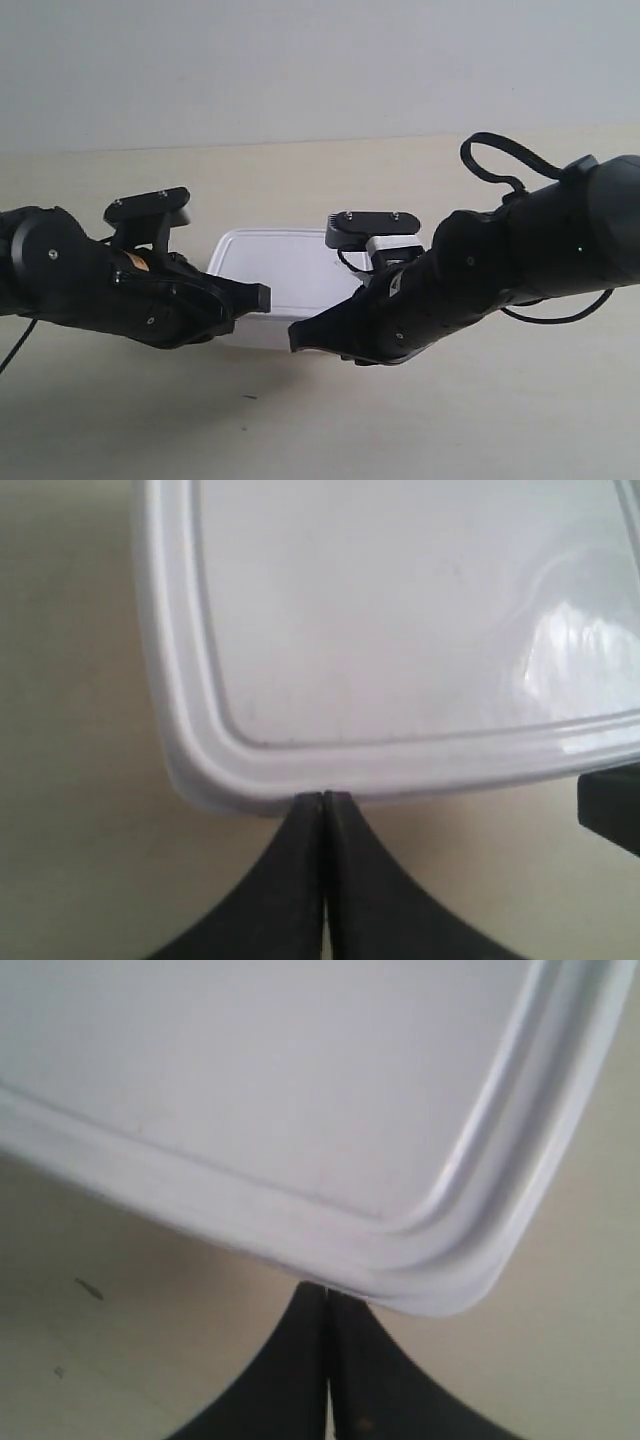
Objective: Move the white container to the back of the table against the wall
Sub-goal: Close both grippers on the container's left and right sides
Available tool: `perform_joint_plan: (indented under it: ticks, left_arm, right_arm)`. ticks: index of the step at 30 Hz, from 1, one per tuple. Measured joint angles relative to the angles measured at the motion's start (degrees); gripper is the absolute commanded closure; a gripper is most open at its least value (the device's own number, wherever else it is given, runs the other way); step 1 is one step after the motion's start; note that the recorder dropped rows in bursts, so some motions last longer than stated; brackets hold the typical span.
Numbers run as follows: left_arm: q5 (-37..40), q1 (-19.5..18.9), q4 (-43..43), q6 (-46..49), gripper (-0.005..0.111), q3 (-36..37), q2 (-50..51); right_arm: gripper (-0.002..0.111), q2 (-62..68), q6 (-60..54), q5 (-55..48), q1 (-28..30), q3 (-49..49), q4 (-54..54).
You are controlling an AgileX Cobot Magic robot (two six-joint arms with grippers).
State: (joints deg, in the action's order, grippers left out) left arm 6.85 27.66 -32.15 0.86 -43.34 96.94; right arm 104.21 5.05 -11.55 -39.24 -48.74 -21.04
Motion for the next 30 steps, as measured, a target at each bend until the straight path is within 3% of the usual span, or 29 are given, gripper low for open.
perform_joint_plan:
  ticks: [15, 30]
  left_arm:
    - [-2.3, 0.0, 2.2, 0.2, 0.107, -1.3, 2.7]
    - [-2.0, -0.1, 6.2, 0.2, 0.107, -7.9, 7.9]
  right_arm:
    - [0.108, 0.8, 0.7, 1.3, 4.5, -0.3, 0.0]
    - [0.108, 6.4, 0.4, -1.9, 4.8, -10.9, 0.3]
